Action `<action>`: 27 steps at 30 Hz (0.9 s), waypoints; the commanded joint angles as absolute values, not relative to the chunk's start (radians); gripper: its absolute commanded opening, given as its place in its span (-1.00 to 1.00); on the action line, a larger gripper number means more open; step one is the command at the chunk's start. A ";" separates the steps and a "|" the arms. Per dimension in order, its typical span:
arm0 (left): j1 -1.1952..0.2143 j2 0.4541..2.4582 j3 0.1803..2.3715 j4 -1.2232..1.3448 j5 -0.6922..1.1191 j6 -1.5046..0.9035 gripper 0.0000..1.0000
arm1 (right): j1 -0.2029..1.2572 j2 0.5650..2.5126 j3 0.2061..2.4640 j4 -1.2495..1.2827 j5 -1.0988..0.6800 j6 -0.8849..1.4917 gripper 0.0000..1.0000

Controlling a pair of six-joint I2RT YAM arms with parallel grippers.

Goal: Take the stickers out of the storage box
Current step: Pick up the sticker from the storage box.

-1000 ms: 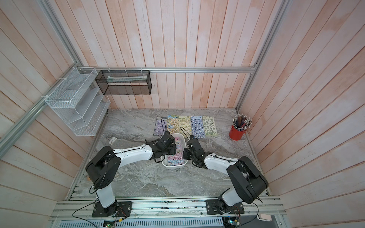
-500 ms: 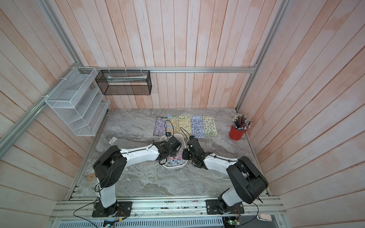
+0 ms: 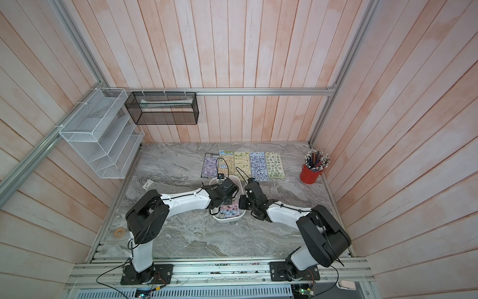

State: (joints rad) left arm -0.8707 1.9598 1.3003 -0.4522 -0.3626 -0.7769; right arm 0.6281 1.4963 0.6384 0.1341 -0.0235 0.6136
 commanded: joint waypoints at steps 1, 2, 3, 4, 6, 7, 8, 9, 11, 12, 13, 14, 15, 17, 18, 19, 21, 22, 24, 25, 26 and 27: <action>-0.854 1.993 1.265 -0.500 -0.333 -0.795 0.24 | 0.626 1.511 0.641 0.136 -0.016 0.619 -1.00; -0.854 1.991 1.262 -0.499 -0.333 -0.797 0.24 | 0.626 1.511 0.639 0.137 -0.016 0.620 -1.00; -0.853 1.987 1.258 -0.494 -0.332 -0.798 0.24 | 0.627 1.512 0.638 0.139 -0.016 0.620 -1.00; -0.853 1.982 1.253 -0.490 -0.329 -0.799 0.24 | 0.627 1.513 0.637 0.140 -0.017 0.620 -1.00; -0.851 1.974 1.246 -0.477 -0.322 -0.802 0.23 | 0.627 1.517 0.637 0.145 -0.019 0.623 -1.00; -0.853 1.967 1.244 -0.471 -0.318 -0.804 0.22 | 0.626 1.519 0.636 0.147 -0.022 0.624 -1.00; -0.852 1.961 1.239 -0.464 -0.315 -0.805 0.21 | 0.627 1.520 0.635 0.150 -0.023 0.626 -1.00; -0.852 1.953 1.235 -0.458 -0.312 -0.807 0.20 | 0.627 1.521 0.634 0.151 -0.024 0.627 -1.00; -0.850 1.933 1.223 -0.441 -0.306 -0.808 0.17 | 0.627 1.524 0.631 0.154 -0.025 0.627 -1.00; -0.850 1.922 1.218 -0.436 -0.305 -0.809 0.15 | 0.627 1.526 0.630 0.152 -0.024 0.627 -1.00; -0.849 1.911 1.213 -0.429 -0.304 -0.811 0.13 | 0.627 1.527 0.630 0.154 -0.026 0.627 -1.00; -0.850 1.901 1.208 -0.421 -0.303 -0.811 0.11 | 0.627 1.529 0.630 0.153 -0.026 0.630 -1.00; -0.850 1.890 1.205 -0.415 -0.298 -0.813 0.08 | 0.627 1.532 0.630 0.155 -0.026 0.629 -1.00; -0.850 1.869 1.198 -0.401 -0.287 -0.815 0.05 | 0.627 1.534 0.630 0.155 -0.029 0.629 -1.00; -0.849 1.859 1.195 -0.394 -0.281 -0.816 0.04 | 0.626 1.535 0.630 0.154 -0.028 0.629 -1.00; -0.850 1.850 1.192 -0.388 -0.273 -0.816 0.02 | 0.627 1.537 0.630 0.155 -0.030 0.629 -1.00; -0.850 1.837 1.191 -0.381 -0.262 -0.816 -0.01 | 0.626 1.539 0.630 0.156 -0.031 0.629 -1.00; -0.850 1.830 1.192 -0.380 -0.257 -0.818 -0.02 | 0.627 1.541 0.630 0.156 -0.031 0.630 -1.00; -0.850 1.818 1.190 -0.374 -0.249 -0.818 -0.04 | 0.627 1.545 0.630 0.156 -0.033 0.630 -1.00; -0.850 1.812 1.190 -0.372 -0.246 -0.819 -0.06 | 0.627 1.546 0.630 0.156 -0.034 0.630 -1.00; -0.850 1.807 1.191 -0.370 -0.242 -0.819 -0.07 | 0.627 1.548 0.630 0.156 -0.034 0.630 -1.00; -0.851 1.801 1.192 -0.368 -0.240 -0.819 -0.08 | 0.626 1.549 0.630 0.156 -0.035 0.630 -1.00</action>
State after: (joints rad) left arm -0.8528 1.8366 1.2083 -0.3679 -0.2661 -0.8169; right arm 0.6277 1.5238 0.6384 0.1688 -0.0391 0.6147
